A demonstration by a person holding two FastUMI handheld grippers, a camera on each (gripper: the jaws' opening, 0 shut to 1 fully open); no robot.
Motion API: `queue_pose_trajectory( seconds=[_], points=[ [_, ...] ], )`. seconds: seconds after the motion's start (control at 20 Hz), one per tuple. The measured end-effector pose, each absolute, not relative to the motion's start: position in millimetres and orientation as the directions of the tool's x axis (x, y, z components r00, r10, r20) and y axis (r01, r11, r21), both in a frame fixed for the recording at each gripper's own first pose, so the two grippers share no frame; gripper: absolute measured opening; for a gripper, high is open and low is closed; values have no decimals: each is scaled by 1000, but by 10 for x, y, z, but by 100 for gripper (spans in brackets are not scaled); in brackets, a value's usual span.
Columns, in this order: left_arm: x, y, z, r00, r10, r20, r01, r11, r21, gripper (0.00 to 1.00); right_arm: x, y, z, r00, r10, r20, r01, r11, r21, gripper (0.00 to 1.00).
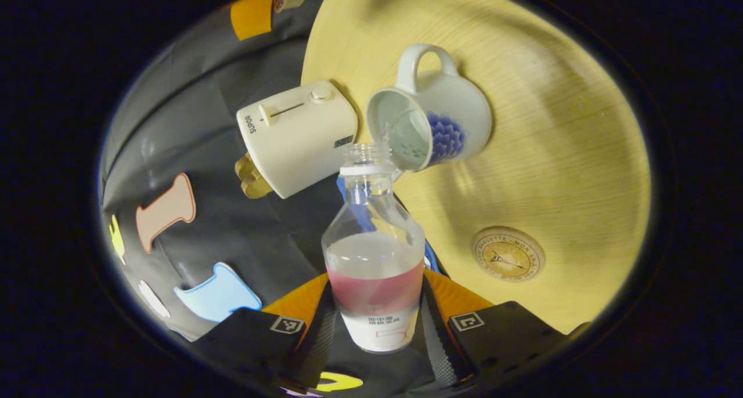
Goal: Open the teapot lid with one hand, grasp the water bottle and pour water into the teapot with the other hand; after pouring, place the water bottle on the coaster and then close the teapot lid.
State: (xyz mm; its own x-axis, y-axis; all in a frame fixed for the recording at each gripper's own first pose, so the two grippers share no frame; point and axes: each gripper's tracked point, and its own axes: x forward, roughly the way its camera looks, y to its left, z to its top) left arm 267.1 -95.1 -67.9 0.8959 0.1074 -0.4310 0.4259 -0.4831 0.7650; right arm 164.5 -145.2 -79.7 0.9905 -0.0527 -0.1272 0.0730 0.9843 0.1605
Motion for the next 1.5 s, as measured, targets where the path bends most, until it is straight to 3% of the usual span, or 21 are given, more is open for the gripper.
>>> queue_pose_trajectory(
  seconds=[1.2, 1.25, 1.3, 1.5],
  points=[
    [2704, -1142, -321, 934, 135, -330, 323, -711, 624, 83, 1617, -1477, -710, 993, -51, -108, 70, 980, 184, 8],
    [2700, -1151, -314, 935, 137, -327, 321, -718, 617, 70, 1620, -1475, -703, 993, -51, -109, 71, 980, 185, 8],
    [2697, -1152, -303, 936, 140, -324, 320, -724, 611, 83, 1623, -1472, -705, 993, -50, -109, 70, 980, 186, 8],
    [2700, -1163, -280, 937, 155, -313, 319, -748, 582, 83, 1624, -1471, -722, 992, -49, -113, 69, 980, 185, 8]
  ],
)
